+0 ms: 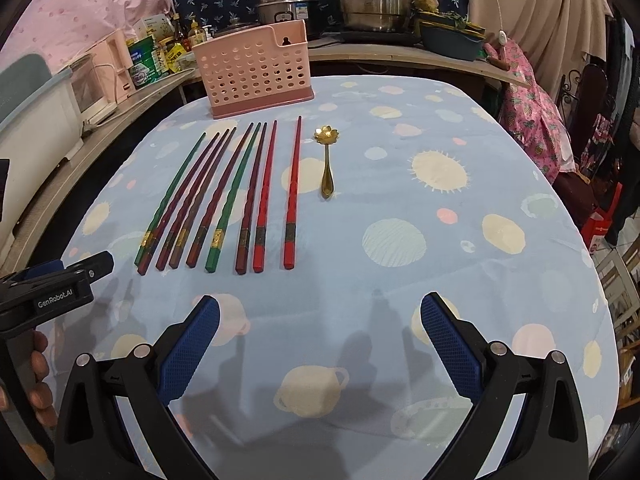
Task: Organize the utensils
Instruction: 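Lower left tool and grasp the green chopstick while right tool grasps the gold spoon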
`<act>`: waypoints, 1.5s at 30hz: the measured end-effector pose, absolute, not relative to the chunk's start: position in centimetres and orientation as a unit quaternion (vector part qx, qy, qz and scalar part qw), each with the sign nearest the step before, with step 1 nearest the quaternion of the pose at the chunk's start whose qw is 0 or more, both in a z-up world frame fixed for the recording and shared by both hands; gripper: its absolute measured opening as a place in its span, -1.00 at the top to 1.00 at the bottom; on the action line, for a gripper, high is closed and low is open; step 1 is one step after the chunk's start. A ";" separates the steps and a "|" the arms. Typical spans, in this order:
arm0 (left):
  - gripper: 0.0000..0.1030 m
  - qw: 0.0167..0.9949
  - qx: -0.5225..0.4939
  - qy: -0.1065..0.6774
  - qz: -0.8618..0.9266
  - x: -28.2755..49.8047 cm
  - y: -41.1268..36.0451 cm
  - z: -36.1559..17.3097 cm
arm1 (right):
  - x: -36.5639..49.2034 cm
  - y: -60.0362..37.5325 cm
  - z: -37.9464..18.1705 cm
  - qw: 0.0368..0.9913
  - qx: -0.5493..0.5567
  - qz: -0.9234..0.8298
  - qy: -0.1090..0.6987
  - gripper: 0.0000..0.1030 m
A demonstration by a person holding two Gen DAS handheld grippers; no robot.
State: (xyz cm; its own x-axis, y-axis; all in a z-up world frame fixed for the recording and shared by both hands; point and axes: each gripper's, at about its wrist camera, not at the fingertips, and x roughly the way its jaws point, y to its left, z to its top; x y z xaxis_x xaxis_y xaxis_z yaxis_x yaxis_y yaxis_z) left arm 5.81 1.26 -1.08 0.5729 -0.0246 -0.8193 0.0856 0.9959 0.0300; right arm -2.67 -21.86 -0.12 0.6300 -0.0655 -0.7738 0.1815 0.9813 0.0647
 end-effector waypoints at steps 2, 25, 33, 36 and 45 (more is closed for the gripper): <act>-0.75 0.886 0.036 0.461 -0.030 6.5 1.1 -1.2 | -2.3 -22.0 -0.1 0.900 0.070 -0.068 0.425 -0.87; -0.74 0.879 0.046 0.473 -0.027 10.2 -0.4 -2.9 | 0.9 -23.0 -0.2 0.901 0.078 -0.068 0.422 -0.87; -0.67 0.877 0.046 0.479 -0.021 11.1 -0.2 -3.7 | 1.6 -23.7 -0.2 0.901 0.083 -0.070 0.420 -0.87; -0.66 0.876 0.042 0.480 -0.022 11.1 0.2 -4.0 | 2.1 -23.8 -0.3 0.901 0.083 -0.070 0.421 -0.87; -0.27 0.875 0.028 0.481 -0.039 11.1 0.0 -3.8 | 4.7 -24.4 -0.5 0.902 0.087 -0.065 0.418 -0.68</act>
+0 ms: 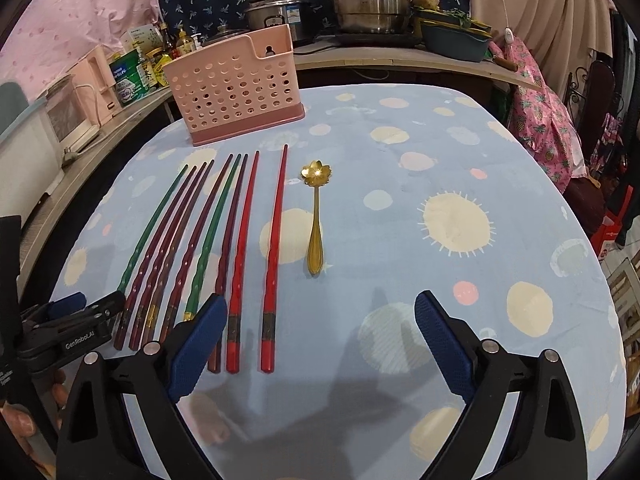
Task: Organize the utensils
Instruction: 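Lower left tool and grasp the green chopstick while right tool grasps the gold spoon, then lift green chopstick and gold spoon into the pink basket and open both tools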
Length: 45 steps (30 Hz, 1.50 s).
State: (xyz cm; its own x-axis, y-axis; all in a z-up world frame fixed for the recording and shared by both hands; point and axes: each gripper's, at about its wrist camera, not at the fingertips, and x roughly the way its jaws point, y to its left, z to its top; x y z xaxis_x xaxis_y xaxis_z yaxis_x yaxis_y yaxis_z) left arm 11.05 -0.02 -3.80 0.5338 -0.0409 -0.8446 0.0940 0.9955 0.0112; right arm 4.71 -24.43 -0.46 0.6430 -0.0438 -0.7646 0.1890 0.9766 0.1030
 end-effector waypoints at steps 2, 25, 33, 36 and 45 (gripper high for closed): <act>-0.12 0.875 0.024 0.481 -0.042 10.9 -0.1 -3.7 | 5.5 -24.8 -0.7 0.900 0.093 -0.063 0.422 -0.56; 0.84 0.874 0.011 0.483 -0.048 11.5 0.3 -3.3 | 9.8 -25.7 -3.1 0.889 0.101 -0.037 0.446 0.78; 0.86 0.873 0.004 0.484 -0.051 11.3 0.5 -3.1 | 8.8 -25.5 -2.2 0.893 0.088 -0.034 0.439 0.79; 0.86 0.873 -0.005 0.484 -0.054 11.0 0.7 -2.6 | 8.3 -25.5 -1.2 0.898 0.083 -0.034 0.431 0.79; 0.86 0.891 -0.011 0.450 -0.056 10.2 1.6 1.6 | 7.0 -26.2 2.8 0.913 0.087 -0.037 0.397 0.96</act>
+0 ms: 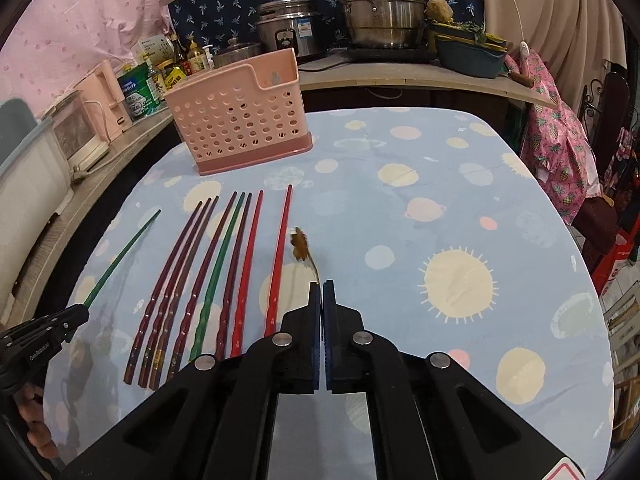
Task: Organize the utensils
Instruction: 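Lift green chopstick and gold spoon into the pink basket and open both tools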
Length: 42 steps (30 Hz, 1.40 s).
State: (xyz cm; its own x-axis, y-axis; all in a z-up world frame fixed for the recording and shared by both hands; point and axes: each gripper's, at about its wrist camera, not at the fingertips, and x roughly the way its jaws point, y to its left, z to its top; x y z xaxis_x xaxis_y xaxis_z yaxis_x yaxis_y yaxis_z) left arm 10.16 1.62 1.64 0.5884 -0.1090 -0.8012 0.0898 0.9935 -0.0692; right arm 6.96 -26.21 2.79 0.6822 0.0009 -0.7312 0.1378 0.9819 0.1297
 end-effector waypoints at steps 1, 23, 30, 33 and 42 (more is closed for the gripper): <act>0.86 0.893 -0.013 0.446 -0.057 10.2 1.8 2.3 | 6.9 -26.3 3.2 0.914 0.087 -0.037 0.394 0.96; 0.87 0.945 -0.040 0.318 -0.066 19.3 2.1 18.7 | 14.6 -27.7 14.3 0.943 0.108 0.004 0.316 0.97; 0.87 0.962 -0.057 0.255 -0.078 23.2 0.5 25.2 | 20.2 -27.4 16.9 0.946 0.091 0.007 0.310 0.97; 0.87 0.967 -0.061 0.233 -0.083 25.1 -0.4 27.4 | 22.7 -27.3 17.1 0.944 0.084 0.007 0.318 0.97; 0.87 0.970 -0.055 0.218 -0.097 30.6 -3.4 28.6 | 28.6 -27.1 14.6 0.929 0.077 0.010 0.361 0.97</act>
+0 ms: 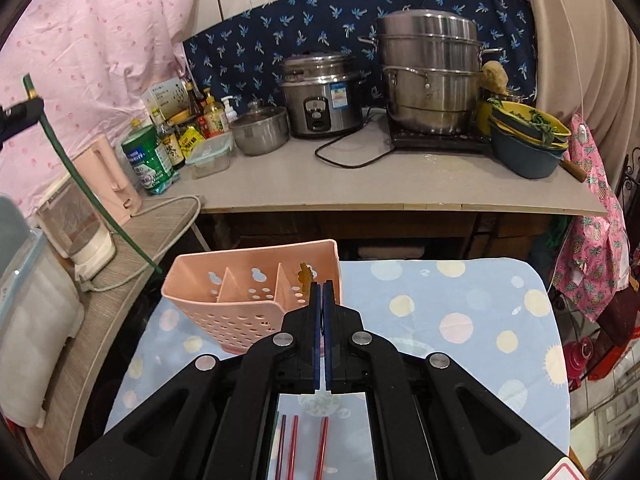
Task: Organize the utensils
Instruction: 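Lift green chopstick and gold spoon into the pink basket and open both tools, then withdraw both open tools from the basket back over the chopsticks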
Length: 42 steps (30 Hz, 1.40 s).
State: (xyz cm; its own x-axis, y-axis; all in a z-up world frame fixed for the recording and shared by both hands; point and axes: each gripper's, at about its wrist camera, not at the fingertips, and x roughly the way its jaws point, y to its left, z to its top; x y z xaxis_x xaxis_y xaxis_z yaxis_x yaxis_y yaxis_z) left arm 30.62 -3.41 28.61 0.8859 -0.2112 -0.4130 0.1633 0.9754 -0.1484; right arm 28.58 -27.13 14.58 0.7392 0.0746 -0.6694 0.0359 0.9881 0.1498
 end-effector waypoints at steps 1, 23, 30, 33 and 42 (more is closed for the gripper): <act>0.87 0.969 -0.053 0.221 -0.097 31.2 -3.7 28.2 | 29.0 -27.2 14.3 0.928 0.076 0.011 0.365 0.97; 0.42 0.950 -0.064 0.291 -0.093 33.0 -2.9 20.3 | 28.5 -27.7 12.8 0.928 0.109 0.017 0.355 0.41; 0.27 0.950 -0.059 0.292 -0.090 28.6 -1.5 19.5 | 23.2 -27.7 12.9 0.930 0.110 0.018 0.351 0.38; 0.27 0.948 -0.049 0.303 -0.086 26.2 -0.7 17.9 | 20.4 -27.4 12.0 0.928 0.104 0.015 0.357 0.38; 0.27 0.931 -0.040 0.355 -0.078 19.9 1.4 11.7 | 13.1 -25.8 8.1 0.918 0.091 0.010 0.387 0.38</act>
State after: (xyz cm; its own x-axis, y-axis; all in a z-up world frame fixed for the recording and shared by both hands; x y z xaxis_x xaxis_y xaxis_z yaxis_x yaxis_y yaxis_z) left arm 19.90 1.37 11.71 0.7365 -0.1733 -0.6538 0.1159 0.9847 -0.1305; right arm 13.11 -25.85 8.10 0.7003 0.0897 -0.7082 0.0512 0.9832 0.1751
